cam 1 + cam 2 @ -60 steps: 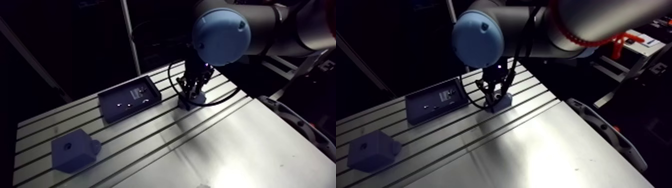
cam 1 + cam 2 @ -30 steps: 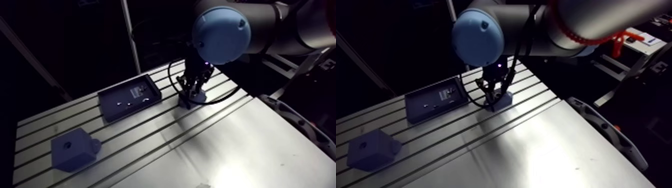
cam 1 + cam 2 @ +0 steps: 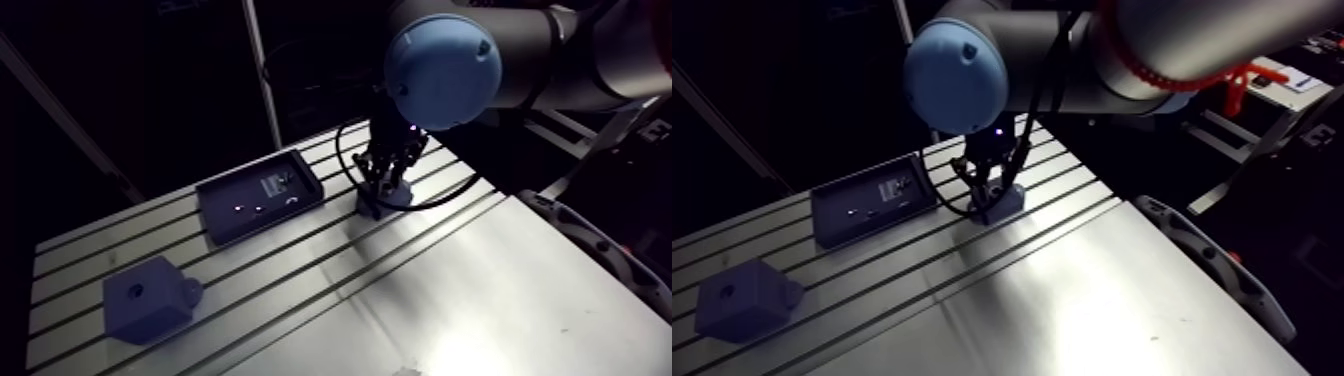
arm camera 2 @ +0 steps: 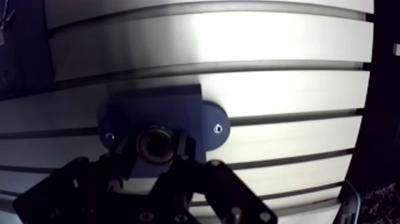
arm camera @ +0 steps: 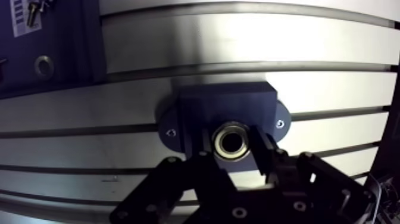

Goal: Pick up the bearing and press it into the housing until flush.

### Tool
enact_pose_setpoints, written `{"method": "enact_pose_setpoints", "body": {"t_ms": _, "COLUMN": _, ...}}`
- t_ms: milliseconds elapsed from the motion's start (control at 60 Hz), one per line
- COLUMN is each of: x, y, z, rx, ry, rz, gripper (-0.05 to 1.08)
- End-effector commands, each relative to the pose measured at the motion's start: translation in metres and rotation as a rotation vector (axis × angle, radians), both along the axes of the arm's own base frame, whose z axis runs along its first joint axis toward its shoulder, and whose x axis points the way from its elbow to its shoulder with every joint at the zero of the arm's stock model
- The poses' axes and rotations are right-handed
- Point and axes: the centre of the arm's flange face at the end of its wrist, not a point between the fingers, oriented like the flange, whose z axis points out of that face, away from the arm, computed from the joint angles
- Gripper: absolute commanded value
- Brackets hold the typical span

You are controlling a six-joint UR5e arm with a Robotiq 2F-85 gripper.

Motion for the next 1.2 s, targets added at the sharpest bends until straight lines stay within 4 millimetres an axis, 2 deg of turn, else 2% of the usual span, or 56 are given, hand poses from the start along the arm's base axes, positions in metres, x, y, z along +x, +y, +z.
{"method": "enact_pose_setpoints", "body": {"t_ms": 17, "x": 0.001, "y": 0.0, "z": 0.004, "rx": 0.003, "ry": 0.006, "rz": -0.001, "gripper": 0.0}}
{"method": "enact_pose_setpoints", "body": {"t_ms": 183, "x": -0.002, "y": 0.001, "z": 0.02, "rx": 0.013, "ry": 0.037, "rz": -0.002, "gripper": 0.0}}
{"method": "enact_pose_setpoints", "body": {"t_ms": 350, "x": -0.002, "y": 0.001, "z": 0.028, "rx": 0.019, "ry": 0.047, "rz": -0.003, "gripper": 0.0}}
{"method": "enact_pose_setpoints", "body": {"t_ms": 400, "x": -0.003, "y": 0.001, "z": 0.031, "rx": 0.022, "ry": 0.049, "rz": -0.002, "gripper": 0.01}}
{"method": "enact_pose_setpoints", "body": {"t_ms": 433, "x": -0.002, "y": 0.001, "z": 0.034, "rx": 0.026, "ry": 0.049, "rz": -0.001, "gripper": 0.05}}
{"method": "enact_pose_setpoints", "body": {"t_ms": 450, "x": -0.003, "y": 0.002, "z": 0.039, "rx": 0.03, "ry": 0.053, "rz": -0.001, "gripper": 0.17}}
{"method": "enact_pose_setpoints", "body": {"t_ms": 467, "x": -0.003, "y": 0.002, "z": 0.044, "rx": 0.032, "ry": 0.053, "rz": -0.004, "gripper": 0.36}}
{"method": "enact_pose_setpoints", "body": {"t_ms": 483, "x": -0.003, "y": 0.002, "z": 0.044, "rx": 0.032, "ry": 0.053, "rz": -0.004, "gripper": 0.36}}
{"method": "enact_pose_setpoints", "body": {"t_ms": 500, "x": -0.003, "y": 0.001, "z": 0.053, "rx": 0.035, "ry": 0.056, "rz": -0.006, "gripper": 0.59}}
{"method": "enact_pose_setpoints", "body": {"t_ms": 517, "x": -0.003, "y": 0.001, "z": 0.053, "rx": 0.035, "ry": 0.056, "rz": -0.006, "gripper": 0.59}}
{"method": "enact_pose_setpoints", "body": {"t_ms": 533, "x": -0.004, "y": 0.002, "z": 0.061, "rx": 0.036, "ry": 0.062, "rz": -0.01, "gripper": 0.85}}
{"method": "enact_pose_setpoints", "body": {"t_ms": 550, "x": -0.004, "y": 0.002, "z": 0.061, "rx": 0.036, "ry": 0.062, "rz": -0.01, "gripper": 0.85}}
{"method": "enact_pose_setpoints", "body": {"t_ms": 567, "x": -0.006, "y": 0.003, "z": 0.07, "rx": 0.038, "ry": 0.073, "rz": -0.017, "gripper": 0.96}}
{"method": "enact_pose_setpoints", "body": {"t_ms": 583, "x": -0.006, "y": 0.003, "z": 0.07, "rx": 0.038, "ry": 0.073, "rz": -0.017, "gripper": 0.96}}
{"method": "enact_pose_setpoints", "body": {"t_ms": 600, "x": -0.008, "y": 0.004, "z": 0.075, "rx": 0.042, "ry": 0.077, "rz": -0.019, "gripper": 1.06}}
{"method": "enact_pose_setpoints", "body": {"t_ms": 667, "x": -0.007, "y": 0.005, "z": 0.076, "rx": 0.036, "ry": 0.059, "rz": -0.021, "gripper": 1.08}}
{"method": "enact_pose_setpoints", "body": {"t_ms": 900, "x": -0.005, "y": 0.005, "z": 0.061, "rx": 0.005, "ry": 0.006, "rz": -0.021, "gripper": 1.08}}
{"method": "enact_pose_setpoints", "body": {"t_ms": 1133, "x": -0.006, "y": 0.005, "z": 0.026, "rx": -0.022, "ry": -0.041, "rz": -0.016, "gripper": 1.08}}
{"method": "enact_pose_setpoints", "body": {"t_ms": 1200, "x": -0.007, "y": 0.006, "z": 0.022, "rx": -0.022, "ry": -0.04, "rz": -0.014, "gripper": 1.08}}
